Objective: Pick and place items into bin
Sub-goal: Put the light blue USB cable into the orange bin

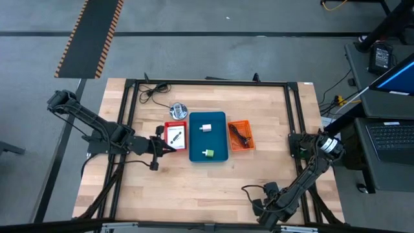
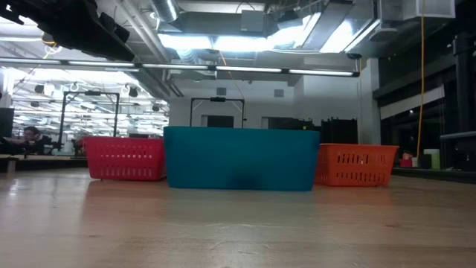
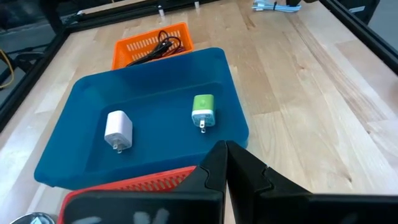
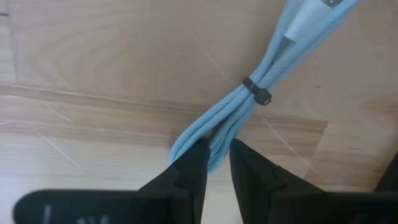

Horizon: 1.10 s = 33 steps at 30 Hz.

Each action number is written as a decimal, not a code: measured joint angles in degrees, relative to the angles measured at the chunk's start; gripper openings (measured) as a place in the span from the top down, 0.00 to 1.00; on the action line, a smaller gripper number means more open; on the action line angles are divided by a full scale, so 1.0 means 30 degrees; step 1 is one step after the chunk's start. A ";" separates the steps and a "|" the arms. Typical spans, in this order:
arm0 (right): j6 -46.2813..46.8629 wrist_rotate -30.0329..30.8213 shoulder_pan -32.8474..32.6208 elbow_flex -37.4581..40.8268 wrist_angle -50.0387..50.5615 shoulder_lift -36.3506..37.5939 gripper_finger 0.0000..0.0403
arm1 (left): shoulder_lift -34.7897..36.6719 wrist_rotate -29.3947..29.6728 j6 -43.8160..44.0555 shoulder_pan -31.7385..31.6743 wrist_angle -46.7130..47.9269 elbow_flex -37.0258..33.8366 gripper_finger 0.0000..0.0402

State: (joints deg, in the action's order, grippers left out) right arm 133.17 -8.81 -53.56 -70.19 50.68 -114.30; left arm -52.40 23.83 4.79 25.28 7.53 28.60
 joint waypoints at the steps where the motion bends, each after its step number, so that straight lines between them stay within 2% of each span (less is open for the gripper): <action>1: -0.0003 0.0014 0.0000 0.0000 0.0000 0.0000 0.81 | 0.0000 0.0000 0.0003 0.0000 0.0000 0.0000 0.99; 4: -0.0023 0.0055 0.0000 0.0000 0.0000 0.0000 0.84 | 0.0000 -0.0093 0.0011 0.0002 0.0000 0.0000 0.99; 9: -0.0377 -0.0075 0.0007 0.0000 0.0091 0.0000 0.98 | 0.0000 -0.0409 0.0089 0.0007 0.0000 0.0000 0.99; 17: -0.0611 0.0066 -0.0002 -0.0209 0.0508 -0.0017 1.00 | 0.0000 -0.0422 0.0157 0.0007 0.0000 0.0000 0.99; 25: -0.1143 0.3894 -0.0273 -0.2748 0.5192 -0.0556 1.00 | 0.0000 -0.0422 0.0157 0.0000 0.0000 0.0000 0.99; 33: -0.1699 0.4703 -0.0378 -0.3744 0.6245 -0.0423 1.00 | 0.0000 -0.0422 0.0217 0.0007 -0.0015 0.0000 0.99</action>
State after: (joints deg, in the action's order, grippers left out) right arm 128.07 5.29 -54.69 -81.43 69.41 -115.57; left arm -52.40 22.57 5.44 25.30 7.49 28.60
